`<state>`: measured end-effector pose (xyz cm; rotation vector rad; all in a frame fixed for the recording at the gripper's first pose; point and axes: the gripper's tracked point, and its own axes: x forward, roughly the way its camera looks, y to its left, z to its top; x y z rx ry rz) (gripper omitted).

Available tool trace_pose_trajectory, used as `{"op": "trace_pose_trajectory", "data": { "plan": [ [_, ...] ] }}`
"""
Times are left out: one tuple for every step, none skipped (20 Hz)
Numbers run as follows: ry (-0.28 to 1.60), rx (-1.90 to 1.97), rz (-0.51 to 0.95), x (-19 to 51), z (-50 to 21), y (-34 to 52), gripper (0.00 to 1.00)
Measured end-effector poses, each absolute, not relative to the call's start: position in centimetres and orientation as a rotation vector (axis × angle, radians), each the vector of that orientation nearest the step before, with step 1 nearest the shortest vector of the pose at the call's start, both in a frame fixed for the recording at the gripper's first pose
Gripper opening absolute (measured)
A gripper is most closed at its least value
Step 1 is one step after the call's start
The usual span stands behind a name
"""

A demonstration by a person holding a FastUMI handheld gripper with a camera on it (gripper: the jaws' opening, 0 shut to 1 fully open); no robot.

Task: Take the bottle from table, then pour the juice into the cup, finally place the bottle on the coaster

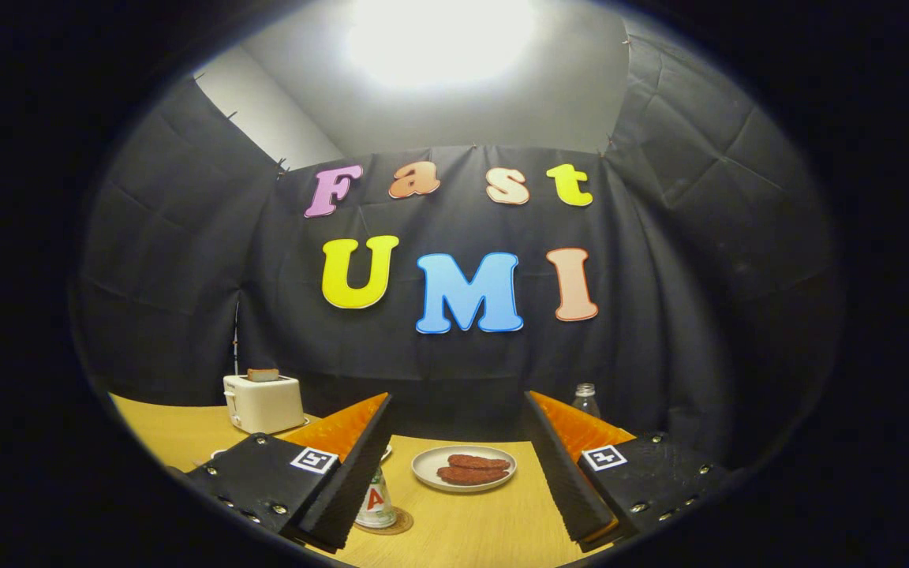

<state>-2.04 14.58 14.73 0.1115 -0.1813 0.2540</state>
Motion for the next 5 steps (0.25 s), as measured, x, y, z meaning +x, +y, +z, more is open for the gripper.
{"op": "trace_pose_trajectory", "data": {
  "plan": [
    [-0.18,0.103,0.236,-1.8,14.0,13.5,0.97],
    [-0.177,0.09,0.218,-1.9,13.7,12.5,0.97],
    [-0.17,0.079,0.201,-1.9,13.2,11.6,0.97],
    [-0.162,0.07,0.19,-2.1,12.8,10.6,0.97],
    [-0.154,0.062,0.18,-2.3,12.3,9.8,0.97]
  ]
}}
